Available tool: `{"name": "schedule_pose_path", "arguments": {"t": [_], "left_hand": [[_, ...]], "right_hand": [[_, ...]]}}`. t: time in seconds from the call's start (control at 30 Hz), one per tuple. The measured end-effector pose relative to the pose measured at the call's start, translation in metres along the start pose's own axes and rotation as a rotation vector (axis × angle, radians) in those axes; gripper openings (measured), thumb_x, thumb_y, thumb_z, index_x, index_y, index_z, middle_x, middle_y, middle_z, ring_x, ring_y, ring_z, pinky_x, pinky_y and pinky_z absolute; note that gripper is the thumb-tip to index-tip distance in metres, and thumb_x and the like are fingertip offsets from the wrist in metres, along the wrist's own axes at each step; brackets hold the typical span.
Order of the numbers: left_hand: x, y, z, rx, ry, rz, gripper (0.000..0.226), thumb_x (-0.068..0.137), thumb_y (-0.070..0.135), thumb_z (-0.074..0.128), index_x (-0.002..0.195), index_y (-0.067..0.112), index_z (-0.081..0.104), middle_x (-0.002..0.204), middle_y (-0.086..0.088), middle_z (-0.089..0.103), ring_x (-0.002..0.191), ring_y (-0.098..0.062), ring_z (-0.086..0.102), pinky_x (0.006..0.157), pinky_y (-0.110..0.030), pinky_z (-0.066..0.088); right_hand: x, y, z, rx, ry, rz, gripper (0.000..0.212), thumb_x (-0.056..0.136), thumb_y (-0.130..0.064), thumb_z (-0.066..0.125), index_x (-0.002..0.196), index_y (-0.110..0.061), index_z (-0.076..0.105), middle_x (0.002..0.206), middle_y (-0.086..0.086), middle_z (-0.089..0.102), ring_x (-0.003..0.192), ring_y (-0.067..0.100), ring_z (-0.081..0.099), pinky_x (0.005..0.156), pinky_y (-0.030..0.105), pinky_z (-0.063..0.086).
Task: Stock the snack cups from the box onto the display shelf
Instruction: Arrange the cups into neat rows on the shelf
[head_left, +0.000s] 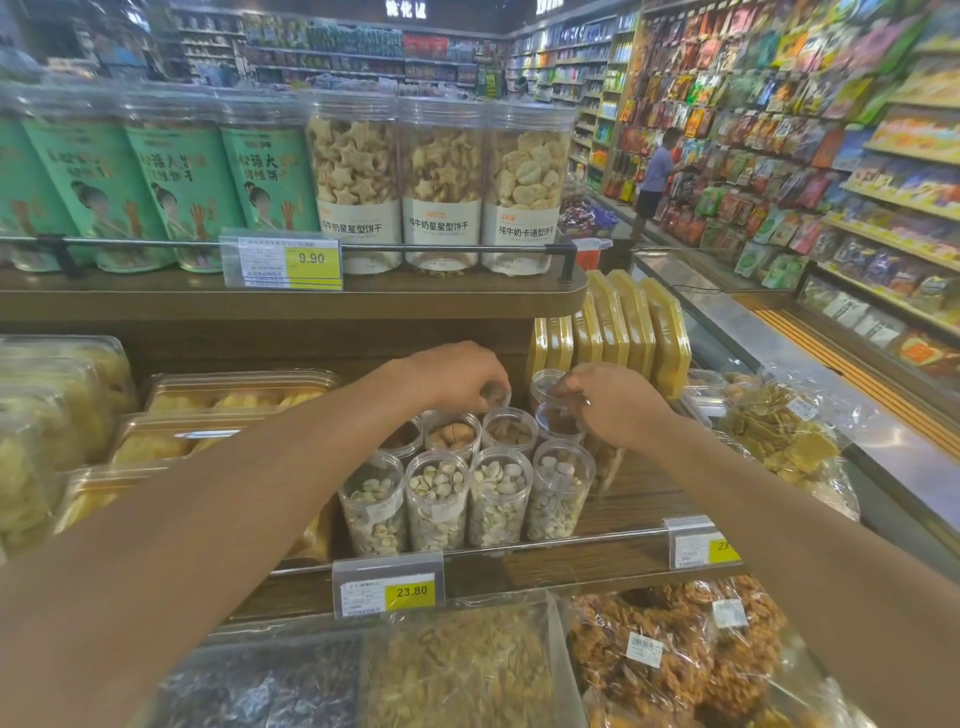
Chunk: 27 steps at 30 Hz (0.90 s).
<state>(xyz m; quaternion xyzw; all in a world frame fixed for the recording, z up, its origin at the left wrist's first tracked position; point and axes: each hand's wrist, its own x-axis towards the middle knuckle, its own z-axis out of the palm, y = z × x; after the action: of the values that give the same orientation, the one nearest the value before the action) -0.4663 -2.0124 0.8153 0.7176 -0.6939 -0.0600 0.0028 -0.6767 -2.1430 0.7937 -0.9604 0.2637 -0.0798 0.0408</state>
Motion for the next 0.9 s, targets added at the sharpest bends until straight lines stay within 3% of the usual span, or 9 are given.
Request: {"name": "schedule_pose_path", "arguments": {"t": [0.13, 0.3, 0.43, 0.53, 0.6, 0.67, 0.8, 0.9], "left_hand": [[-0.003, -0.007, 0.004, -0.077, -0.010, -0.013, 0.055, 0.091, -0.004, 0.058, 0.131, 0.033, 0.067, 0.138, 0.011, 0.062, 0.125, -0.012, 0.059, 0.105, -0.039, 0.050], [-0.005, -0.005, 0.007, -0.098, 0.044, 0.044, 0.036, 0.101, 0.018, 0.061, 0.135, 0.027, 0.066, 0.138, 0.009, 0.064, 0.125, -0.011, 0.058, 0.105, -0.032, 0.045], [-0.006, -0.013, 0.008, -0.103, 0.042, 0.031, 0.039, 0.099, 0.030, 0.066, 0.138, 0.028, 0.065, 0.142, 0.011, 0.062, 0.128, -0.010, 0.058, 0.107, -0.035, 0.047], [-0.009, -0.013, 0.005, -0.092, 0.043, 0.025, 0.042, 0.096, 0.031, 0.071, 0.137, 0.028, 0.065, 0.133, 0.011, 0.068, 0.108, -0.004, 0.061, 0.092, -0.025, 0.048], [-0.010, -0.012, 0.003, -0.097, 0.060, 0.012, 0.041, 0.096, 0.025, 0.072, 0.137, 0.026, 0.066, 0.122, 0.008, 0.071, 0.086, 0.002, 0.053, 0.074, -0.015, 0.038], [-0.008, -0.010, 0.002, -0.111, 0.065, -0.004, 0.041, 0.095, 0.024, 0.074, 0.136, 0.026, 0.067, 0.118, 0.006, 0.072, 0.080, 0.002, 0.051, 0.071, -0.014, 0.036], [-0.005, -0.009, 0.001, -0.116, 0.031, -0.043, 0.042, 0.094, 0.023, 0.075, 0.135, 0.026, 0.067, 0.124, 0.008, 0.070, 0.095, -0.005, 0.059, 0.085, -0.024, 0.044], [-0.006, -0.009, 0.001, -0.108, 0.040, -0.035, 0.039, 0.094, 0.023, 0.074, 0.133, 0.025, 0.069, 0.127, 0.009, 0.070, 0.110, -0.011, 0.065, 0.086, -0.023, 0.042]], "right_hand": [[-0.001, -0.002, -0.002, -0.020, -0.008, -0.007, 0.035, 0.101, -0.020, 0.051, 0.129, -0.029, 0.070, 0.131, -0.007, 0.065, 0.119, 0.018, 0.059, 0.101, 0.038, 0.050], [-0.002, -0.003, -0.003, -0.034, -0.008, -0.010, 0.039, 0.100, -0.016, 0.047, 0.129, -0.029, 0.070, 0.133, -0.007, 0.065, 0.119, 0.016, 0.059, 0.100, 0.036, 0.051], [-0.001, -0.004, -0.004, -0.043, -0.025, 0.000, 0.039, 0.101, -0.015, 0.046, 0.130, -0.028, 0.068, 0.136, -0.007, 0.063, 0.120, 0.016, 0.059, 0.100, 0.035, 0.052], [-0.001, -0.003, -0.004, -0.039, -0.034, 0.017, 0.040, 0.100, -0.015, 0.047, 0.131, -0.029, 0.067, 0.139, -0.008, 0.062, 0.124, 0.015, 0.058, 0.103, 0.035, 0.051], [-0.001, -0.003, -0.005, -0.039, -0.042, 0.031, 0.042, 0.099, -0.012, 0.047, 0.132, -0.029, 0.067, 0.142, -0.008, 0.060, 0.127, 0.015, 0.056, 0.106, 0.035, 0.049], [-0.001, -0.004, -0.008, -0.038, -0.060, 0.027, 0.046, 0.097, -0.007, 0.048, 0.133, -0.030, 0.066, 0.144, -0.009, 0.058, 0.131, 0.015, 0.054, 0.109, 0.035, 0.047], [0.002, -0.008, -0.015, 0.058, -0.127, -0.014, 0.048, 0.096, -0.001, 0.044, 0.127, -0.026, 0.071, 0.140, -0.006, 0.062, 0.125, 0.013, 0.058, 0.105, 0.031, 0.049], [0.009, -0.006, -0.021, 0.129, -0.057, 0.044, 0.035, 0.104, -0.010, 0.045, 0.126, -0.018, 0.071, 0.126, -0.002, 0.068, 0.104, 0.011, 0.065, 0.087, 0.019, 0.051]]}}
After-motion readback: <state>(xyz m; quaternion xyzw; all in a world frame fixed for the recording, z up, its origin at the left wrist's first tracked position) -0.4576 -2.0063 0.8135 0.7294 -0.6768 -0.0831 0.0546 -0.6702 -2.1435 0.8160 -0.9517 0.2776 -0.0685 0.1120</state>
